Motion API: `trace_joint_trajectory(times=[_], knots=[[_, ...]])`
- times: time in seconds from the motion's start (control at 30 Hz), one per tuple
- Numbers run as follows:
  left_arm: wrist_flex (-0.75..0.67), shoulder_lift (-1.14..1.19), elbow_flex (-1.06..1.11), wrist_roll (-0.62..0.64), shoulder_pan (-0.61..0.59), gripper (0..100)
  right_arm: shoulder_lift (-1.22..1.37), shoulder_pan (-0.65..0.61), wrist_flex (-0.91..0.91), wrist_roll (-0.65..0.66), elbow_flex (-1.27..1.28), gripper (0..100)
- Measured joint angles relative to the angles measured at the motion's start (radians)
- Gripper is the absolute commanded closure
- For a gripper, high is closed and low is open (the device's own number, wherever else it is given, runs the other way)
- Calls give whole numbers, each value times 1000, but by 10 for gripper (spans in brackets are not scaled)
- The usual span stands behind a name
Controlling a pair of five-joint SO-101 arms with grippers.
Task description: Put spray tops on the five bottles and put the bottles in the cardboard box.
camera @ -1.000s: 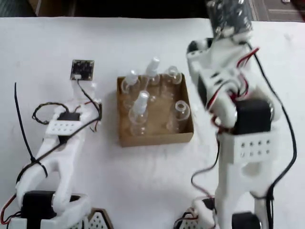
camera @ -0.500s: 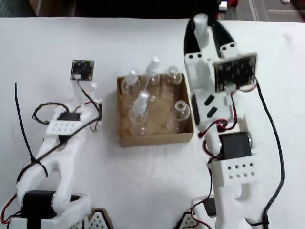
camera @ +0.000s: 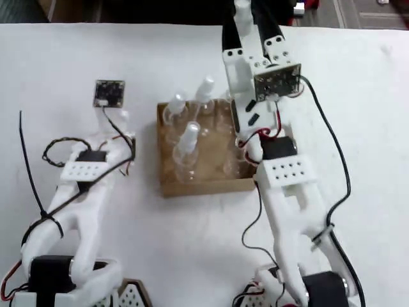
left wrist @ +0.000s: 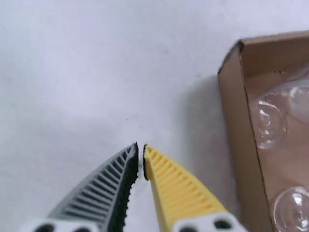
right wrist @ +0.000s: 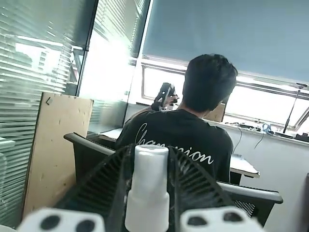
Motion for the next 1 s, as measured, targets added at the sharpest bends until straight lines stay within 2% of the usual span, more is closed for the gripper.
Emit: trace_joint_trajectory(times=[0.23,0.87,1.0], knots=[[-37,0,0,114,-69,976,14,-18,-17,0,29,982],[-63,2,18,129,-72,977,21,-32,-17,0,81,982],[-103,-64,100,130,-61,977,21,-34,-17,0,81,982]])
